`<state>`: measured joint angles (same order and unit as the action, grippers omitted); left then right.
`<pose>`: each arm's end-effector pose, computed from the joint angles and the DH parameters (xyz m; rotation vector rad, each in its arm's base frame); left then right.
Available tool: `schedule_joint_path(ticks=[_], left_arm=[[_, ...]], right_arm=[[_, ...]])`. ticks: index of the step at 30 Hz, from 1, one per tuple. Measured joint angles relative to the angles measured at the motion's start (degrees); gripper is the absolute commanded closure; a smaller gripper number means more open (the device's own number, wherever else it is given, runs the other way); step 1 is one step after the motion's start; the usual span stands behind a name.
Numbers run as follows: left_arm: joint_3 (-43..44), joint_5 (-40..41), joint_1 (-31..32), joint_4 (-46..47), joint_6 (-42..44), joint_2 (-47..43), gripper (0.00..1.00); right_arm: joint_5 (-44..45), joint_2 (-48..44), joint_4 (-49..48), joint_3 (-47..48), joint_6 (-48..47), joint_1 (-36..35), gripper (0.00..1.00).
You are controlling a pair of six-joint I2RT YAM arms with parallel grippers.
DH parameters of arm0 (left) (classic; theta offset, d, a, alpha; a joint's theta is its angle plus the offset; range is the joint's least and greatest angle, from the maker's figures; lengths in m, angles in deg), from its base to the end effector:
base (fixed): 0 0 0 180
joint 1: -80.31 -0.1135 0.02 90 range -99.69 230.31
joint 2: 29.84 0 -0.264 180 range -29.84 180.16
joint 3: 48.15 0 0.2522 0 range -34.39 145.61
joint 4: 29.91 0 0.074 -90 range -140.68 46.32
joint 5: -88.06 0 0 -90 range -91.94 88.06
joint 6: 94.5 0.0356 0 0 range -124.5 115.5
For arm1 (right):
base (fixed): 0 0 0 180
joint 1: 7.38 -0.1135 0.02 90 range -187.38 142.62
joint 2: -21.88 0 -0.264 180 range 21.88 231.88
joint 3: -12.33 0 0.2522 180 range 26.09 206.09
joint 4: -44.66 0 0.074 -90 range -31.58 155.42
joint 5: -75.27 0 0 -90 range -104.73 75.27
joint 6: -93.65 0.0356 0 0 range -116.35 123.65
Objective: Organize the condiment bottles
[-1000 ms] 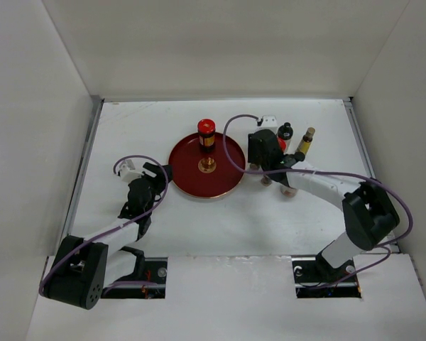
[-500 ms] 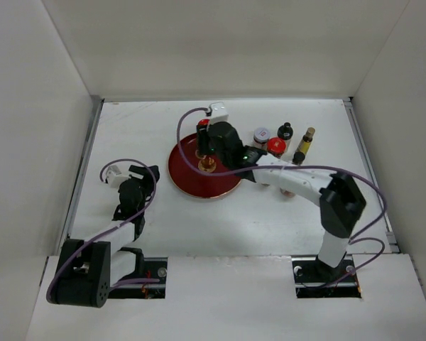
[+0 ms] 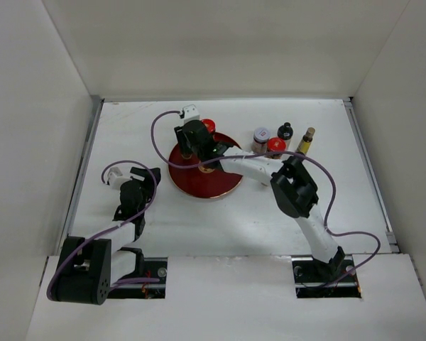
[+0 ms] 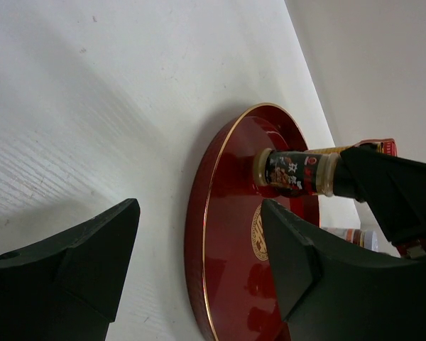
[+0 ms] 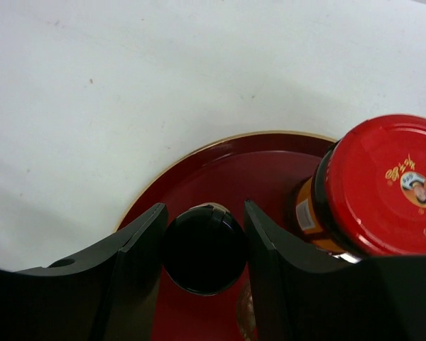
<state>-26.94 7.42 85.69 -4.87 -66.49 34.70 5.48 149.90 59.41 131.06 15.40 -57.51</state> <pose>0.1933 -0.0124 0.1446 -1.0181 1.6491 -0.6437 0.3489 0.3986 0.2370 -0.4317 1.9325 0.3556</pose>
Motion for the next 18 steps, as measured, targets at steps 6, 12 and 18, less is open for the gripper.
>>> schedule_joint_path(ticks=[6,12,18], left_arm=[[0.0,0.0,0.4,0.0,0.0,0.2,0.32],[0.0,0.0,0.4,0.0,0.0,0.2,0.32],[0.0,0.0,0.4,0.0,0.0,0.1,0.32]], right_arm=[[1.0,3.5,1.3,4.5,-1.0,0.5,0.43],[0.9,4.1,2.1,4.8,-0.8,0.5,0.3],[0.7,2.4,1.4,1.9,-0.4,0.5,0.24]])
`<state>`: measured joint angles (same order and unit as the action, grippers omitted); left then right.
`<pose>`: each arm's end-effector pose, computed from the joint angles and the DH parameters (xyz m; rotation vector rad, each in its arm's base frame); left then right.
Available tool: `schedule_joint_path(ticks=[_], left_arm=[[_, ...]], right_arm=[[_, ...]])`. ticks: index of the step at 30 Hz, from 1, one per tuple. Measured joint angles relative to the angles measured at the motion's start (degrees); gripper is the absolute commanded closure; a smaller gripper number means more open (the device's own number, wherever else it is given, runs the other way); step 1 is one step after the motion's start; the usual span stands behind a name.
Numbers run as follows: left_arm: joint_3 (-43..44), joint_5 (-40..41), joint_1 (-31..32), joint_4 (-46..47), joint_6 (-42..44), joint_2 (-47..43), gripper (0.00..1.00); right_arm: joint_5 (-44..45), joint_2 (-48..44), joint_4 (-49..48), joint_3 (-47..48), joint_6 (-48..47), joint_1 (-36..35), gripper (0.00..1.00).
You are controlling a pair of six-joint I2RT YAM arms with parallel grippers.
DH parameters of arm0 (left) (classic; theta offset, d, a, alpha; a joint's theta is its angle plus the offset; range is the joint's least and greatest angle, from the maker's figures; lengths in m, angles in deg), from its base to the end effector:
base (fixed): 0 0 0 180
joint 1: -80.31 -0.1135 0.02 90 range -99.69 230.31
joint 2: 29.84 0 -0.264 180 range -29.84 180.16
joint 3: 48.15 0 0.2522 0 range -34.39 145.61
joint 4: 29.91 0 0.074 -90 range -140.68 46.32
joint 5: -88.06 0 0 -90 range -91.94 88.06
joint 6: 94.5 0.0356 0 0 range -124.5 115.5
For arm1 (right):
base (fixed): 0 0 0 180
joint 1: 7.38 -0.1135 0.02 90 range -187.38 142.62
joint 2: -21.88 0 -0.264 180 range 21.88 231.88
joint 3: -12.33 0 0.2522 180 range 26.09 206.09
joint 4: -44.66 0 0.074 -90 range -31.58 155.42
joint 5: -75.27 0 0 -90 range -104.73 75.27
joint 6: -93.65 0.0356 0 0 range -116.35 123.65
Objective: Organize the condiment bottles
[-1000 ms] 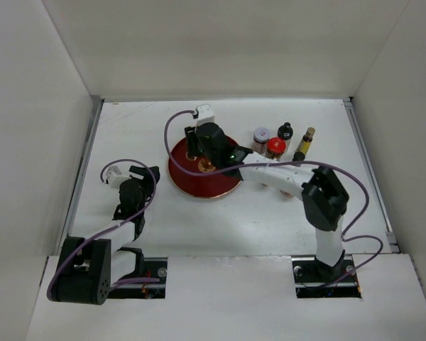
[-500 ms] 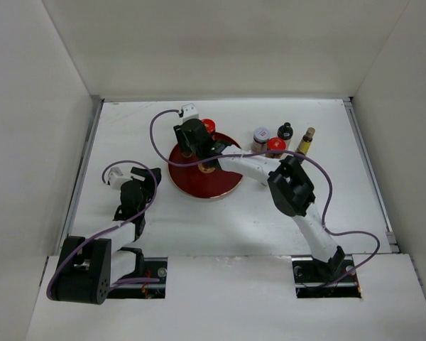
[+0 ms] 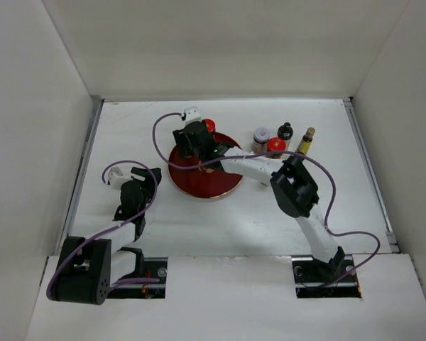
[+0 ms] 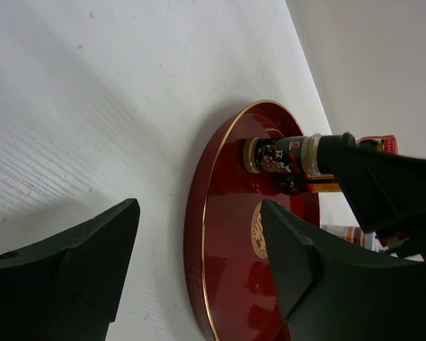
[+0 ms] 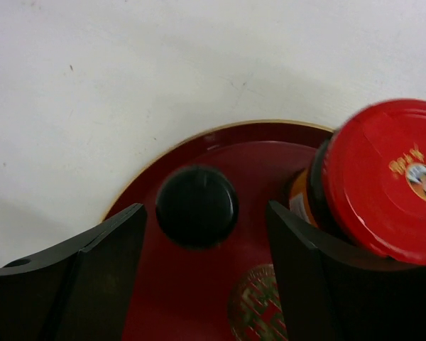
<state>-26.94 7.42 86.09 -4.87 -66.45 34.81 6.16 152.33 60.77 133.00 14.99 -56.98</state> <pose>0.1932 -0.0137 0.1442 -1.0129 1.6553 -0.6469 0.3573 0.4002 0.2247 -0.4355 1.9570 0.3160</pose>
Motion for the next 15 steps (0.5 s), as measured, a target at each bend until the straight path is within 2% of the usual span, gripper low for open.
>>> schedule_joint_path(ticks=[6,8,12,15], left_arm=[[0.0,0.1,0.0,0.0,0.0,-0.4,0.32],[0.0,0.1,0.1,0.0,0.0,-0.6,0.32],[0.0,0.2,0.3,0.0,0.1,-1.1,0.33],[0.0,0.4,0.6,0.0,0.2,-1.2,0.33]], right_arm=[[-0.4,-11.5,-1.7,-10.9,0.0,-0.4,0.26],[-0.4,-17.6,-3.7,-15.4,0.1,-0.6,0.35],[0.2,-32.0,-8.1,-27.1,1.3,0.0,0.63],[3.0,-41.7,-9.7,-36.7,2.9,2.6,0.66]])
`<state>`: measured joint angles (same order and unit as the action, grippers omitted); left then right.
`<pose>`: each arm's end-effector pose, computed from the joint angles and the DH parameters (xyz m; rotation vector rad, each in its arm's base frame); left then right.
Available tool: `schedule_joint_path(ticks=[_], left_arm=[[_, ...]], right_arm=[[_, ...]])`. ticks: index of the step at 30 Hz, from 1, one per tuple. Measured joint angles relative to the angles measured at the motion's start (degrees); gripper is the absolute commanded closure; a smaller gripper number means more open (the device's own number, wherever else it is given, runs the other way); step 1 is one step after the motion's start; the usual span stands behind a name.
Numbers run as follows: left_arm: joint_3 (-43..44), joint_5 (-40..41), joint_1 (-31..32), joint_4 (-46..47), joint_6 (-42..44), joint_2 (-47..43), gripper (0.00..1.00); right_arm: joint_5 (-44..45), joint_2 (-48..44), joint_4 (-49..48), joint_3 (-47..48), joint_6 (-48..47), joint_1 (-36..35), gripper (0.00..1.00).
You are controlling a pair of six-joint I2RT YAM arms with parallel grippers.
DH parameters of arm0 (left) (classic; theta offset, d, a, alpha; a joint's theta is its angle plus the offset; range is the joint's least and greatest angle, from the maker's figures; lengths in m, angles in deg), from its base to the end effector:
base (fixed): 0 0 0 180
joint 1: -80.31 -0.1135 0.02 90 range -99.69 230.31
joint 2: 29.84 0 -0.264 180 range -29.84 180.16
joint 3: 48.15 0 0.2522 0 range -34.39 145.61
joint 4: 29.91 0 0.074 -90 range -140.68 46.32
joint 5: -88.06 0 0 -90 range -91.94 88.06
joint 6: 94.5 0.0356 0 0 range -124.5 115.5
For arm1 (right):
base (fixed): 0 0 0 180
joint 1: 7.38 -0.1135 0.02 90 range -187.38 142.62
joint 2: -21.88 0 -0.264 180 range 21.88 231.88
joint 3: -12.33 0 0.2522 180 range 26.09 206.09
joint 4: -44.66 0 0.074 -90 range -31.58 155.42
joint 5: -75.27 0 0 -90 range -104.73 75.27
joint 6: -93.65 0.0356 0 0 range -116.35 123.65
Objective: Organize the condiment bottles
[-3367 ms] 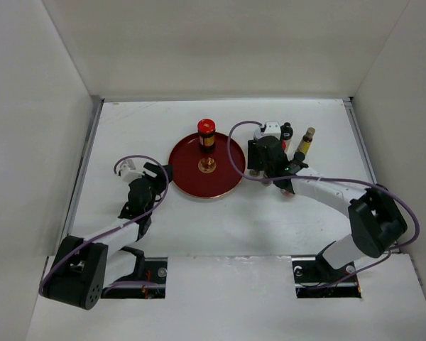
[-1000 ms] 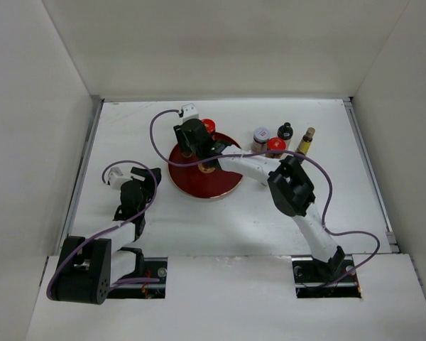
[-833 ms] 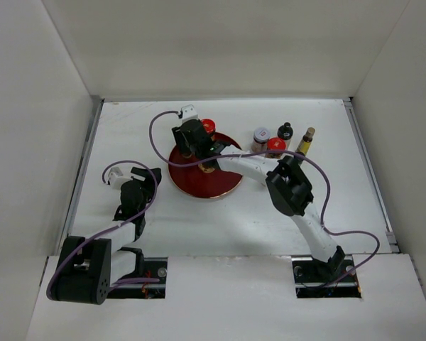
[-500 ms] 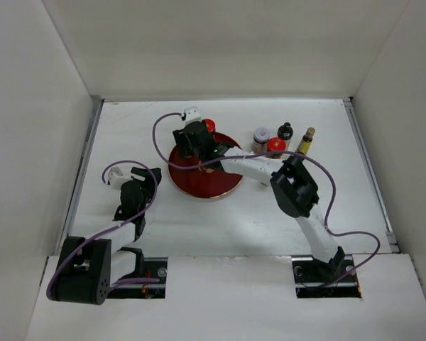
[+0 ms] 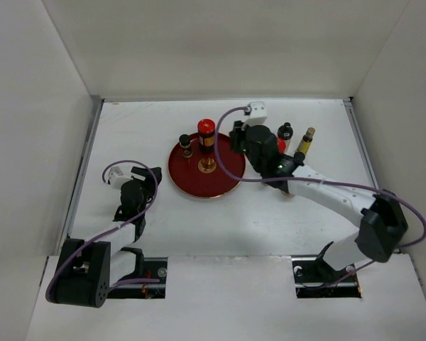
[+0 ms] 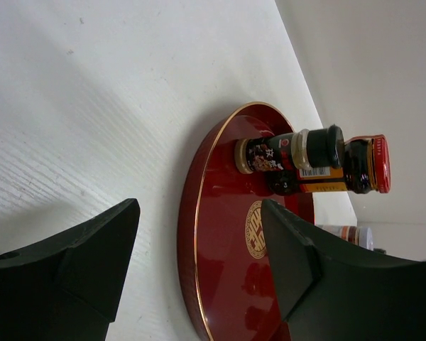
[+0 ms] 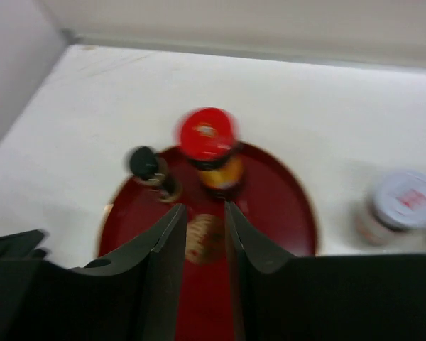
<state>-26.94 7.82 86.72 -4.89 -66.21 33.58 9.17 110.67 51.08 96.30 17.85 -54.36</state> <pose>0.1924 -0.0155 0.1479 -0.9959 1.6411 -0.6557 0.2631 0.2608 0.3355 -0.2012 1.7564 0.4102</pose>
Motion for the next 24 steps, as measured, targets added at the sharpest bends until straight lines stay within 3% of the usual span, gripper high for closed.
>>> schedule_joint_path(ticks=[2,5,8,20,23,24], left_arm=[[0.0,0.1,0.3,0.0,0.2,0.0,0.33],[0.0,0.2,0.5,0.0,0.2,0.0,0.33],[0.0,0.4,0.7,0.0,0.4,0.0,0.33],[0.0,1.2,1.4,0.0,0.9,0.6,0.33],[0.0,1.2,1.4,0.0,0.9,0.6,0.33],[0.0,1.2,1.4,0.0,0.9,0.6,0.33]], right_arm=[[3.4,-5.2,0.9,-6.1,1.1,2.2,0.59],[8.8,-10.7,4.1,-13.6,2.8,4.9,0.35],[12.3,-13.1,7.6,-19.4,4.5,6.6,0.23],[13.4,-7.3,11.8,-23.0,7.3,10.3,0.31],[12.5,-6.1,11.8,-22.9,7.9,10.6,0.4],[12.2,-5.8,11.8,-22.9,8.1,10.5,0.48]])
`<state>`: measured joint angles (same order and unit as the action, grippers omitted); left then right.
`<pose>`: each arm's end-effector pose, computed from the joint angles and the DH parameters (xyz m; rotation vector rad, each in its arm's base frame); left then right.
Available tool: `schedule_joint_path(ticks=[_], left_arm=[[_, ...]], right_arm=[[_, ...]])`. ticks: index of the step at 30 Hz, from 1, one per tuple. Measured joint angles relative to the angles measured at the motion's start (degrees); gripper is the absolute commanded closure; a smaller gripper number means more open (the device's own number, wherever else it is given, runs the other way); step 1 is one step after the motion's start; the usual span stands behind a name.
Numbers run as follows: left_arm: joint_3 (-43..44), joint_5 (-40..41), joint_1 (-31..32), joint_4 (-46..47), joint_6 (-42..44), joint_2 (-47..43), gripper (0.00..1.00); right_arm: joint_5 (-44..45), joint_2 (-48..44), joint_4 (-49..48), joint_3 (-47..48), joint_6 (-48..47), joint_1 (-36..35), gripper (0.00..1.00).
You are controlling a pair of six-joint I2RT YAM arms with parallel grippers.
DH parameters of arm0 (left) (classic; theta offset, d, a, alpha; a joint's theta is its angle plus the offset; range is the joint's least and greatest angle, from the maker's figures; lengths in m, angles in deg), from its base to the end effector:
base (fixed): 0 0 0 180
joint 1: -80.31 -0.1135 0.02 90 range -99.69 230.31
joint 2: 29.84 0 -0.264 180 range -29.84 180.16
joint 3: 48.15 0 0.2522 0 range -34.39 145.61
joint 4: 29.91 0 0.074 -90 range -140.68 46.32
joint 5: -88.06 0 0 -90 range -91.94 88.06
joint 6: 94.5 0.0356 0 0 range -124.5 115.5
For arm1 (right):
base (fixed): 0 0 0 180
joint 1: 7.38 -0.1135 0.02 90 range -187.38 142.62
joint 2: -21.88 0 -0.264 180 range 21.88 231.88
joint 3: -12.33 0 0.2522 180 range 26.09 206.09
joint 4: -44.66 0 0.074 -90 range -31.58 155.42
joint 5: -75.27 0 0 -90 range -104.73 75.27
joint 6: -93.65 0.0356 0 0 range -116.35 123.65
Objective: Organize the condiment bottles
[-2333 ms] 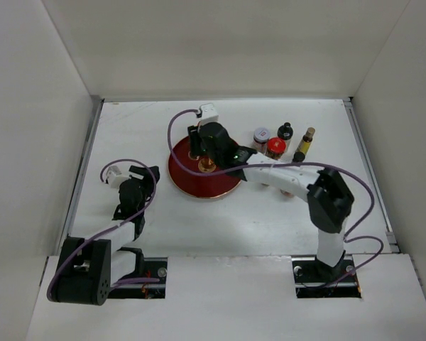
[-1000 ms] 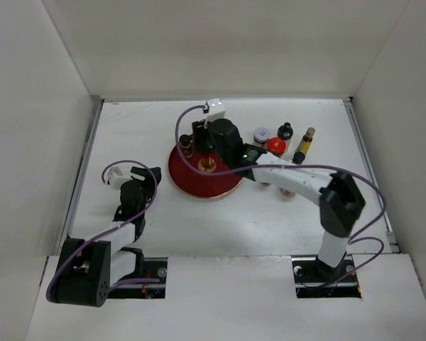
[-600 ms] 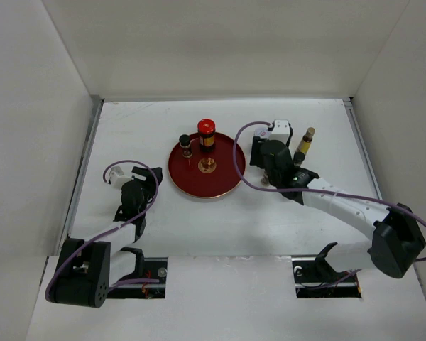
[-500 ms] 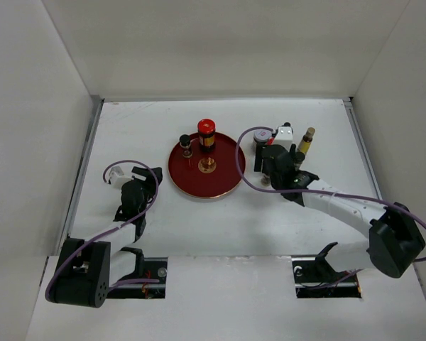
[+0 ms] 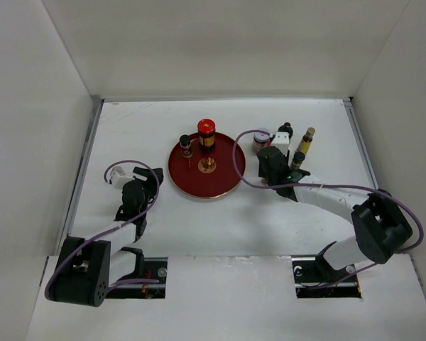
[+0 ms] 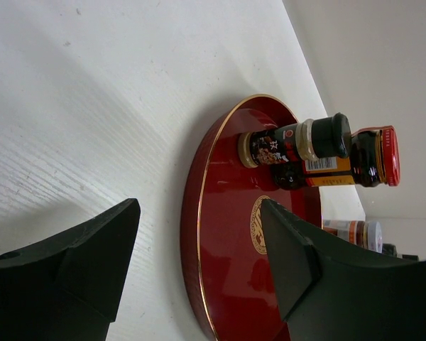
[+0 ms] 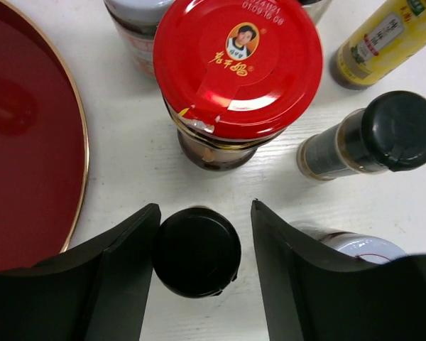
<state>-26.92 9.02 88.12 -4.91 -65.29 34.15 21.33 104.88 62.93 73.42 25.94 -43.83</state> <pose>0.1923 -0.0195 0.1463 -0.9772 1.6594 -0.6377 0.2540 0.1616 0.2151 0.0561 2.1210 -0.1173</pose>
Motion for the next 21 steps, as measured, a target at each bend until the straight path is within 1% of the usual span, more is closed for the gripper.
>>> schedule_joint_path(ticks=[2,4,9,13,16,21], left_arm=[[0.0,0.0,0.0,0.0,0.0,0.0,0.33],[0.0,0.0,0.2,0.0,0.0,0.0,0.33],[0.0,0.1,0.4,0.0,0.0,0.0,0.33],[0.0,0.2,0.8,0.0,0.0,0.2,0.33],[0.0,0.2,0.9,0.0,0.2,0.3,0.33],[0.0,0.2,0.9,0.0,0.3,0.2,0.33]], right_arm=[[-0.3,0.3,0.0,0.1,0.4,0.0,0.58],[-0.4,0.3,0.1,0.1,0.6,0.0,0.61],[0.3,-1.4,1.2,1.2,0.3,-1.6,0.62],[0.3,-1.5,1.0,6.7,-1.0,-4.6,0.62],[-0.5,2.7,-2.3,13.4,-2.3,-5.6,0.62],[-3.3,16.5,-7.5,25.4,-5.0,-5.5,0.61]])
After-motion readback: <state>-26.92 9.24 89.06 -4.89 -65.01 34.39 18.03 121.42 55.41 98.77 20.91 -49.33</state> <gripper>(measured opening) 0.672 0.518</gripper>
